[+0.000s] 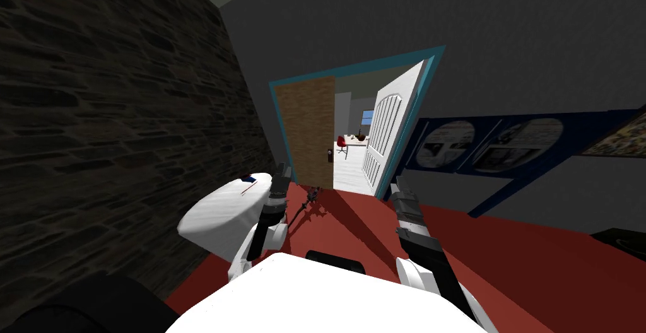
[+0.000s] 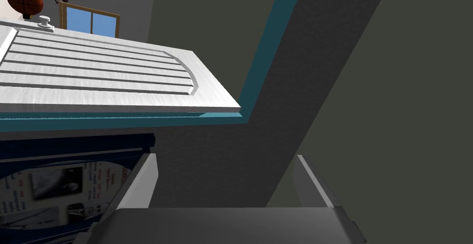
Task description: Push the door open
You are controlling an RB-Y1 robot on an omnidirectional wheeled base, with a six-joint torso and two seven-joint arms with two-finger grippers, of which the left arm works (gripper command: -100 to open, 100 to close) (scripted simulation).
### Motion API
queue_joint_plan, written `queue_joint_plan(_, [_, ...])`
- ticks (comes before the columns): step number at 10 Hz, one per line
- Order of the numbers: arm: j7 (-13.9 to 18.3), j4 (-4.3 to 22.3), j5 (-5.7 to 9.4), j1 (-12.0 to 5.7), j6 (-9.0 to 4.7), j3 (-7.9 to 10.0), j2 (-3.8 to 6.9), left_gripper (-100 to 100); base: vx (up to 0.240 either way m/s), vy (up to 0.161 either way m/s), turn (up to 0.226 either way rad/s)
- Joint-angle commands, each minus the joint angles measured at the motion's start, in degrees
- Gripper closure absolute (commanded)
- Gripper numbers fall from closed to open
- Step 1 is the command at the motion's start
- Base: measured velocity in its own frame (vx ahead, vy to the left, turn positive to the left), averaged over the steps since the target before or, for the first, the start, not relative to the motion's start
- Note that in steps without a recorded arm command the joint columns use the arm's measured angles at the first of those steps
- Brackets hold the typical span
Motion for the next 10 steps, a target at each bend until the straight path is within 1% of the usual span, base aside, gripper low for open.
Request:
queue_joint_plan(1, [0.1, 2.5, 0.04, -0.90, 0.96, -0.29, 0.33, -100, 0.163, -0.012, -0.052])
queue_joint_plan(4, [0.3, 5.6, 0.27, -2.33, 1.97, -0.15, 0.78, -100, 0.133, -0.024, -0.028])
queue_joint_plan(5, [0.5, 7.7, 0.42, -3.31, 2.65, -0.06, 1.05, -100, 0.148, -0.025, -0.061])
queue_joint_plan(10, [0.9, 13.1, 0.83, -5.87, 4.43, 0.19, 1.53, -100, 0.104, -0.016, -0.031])
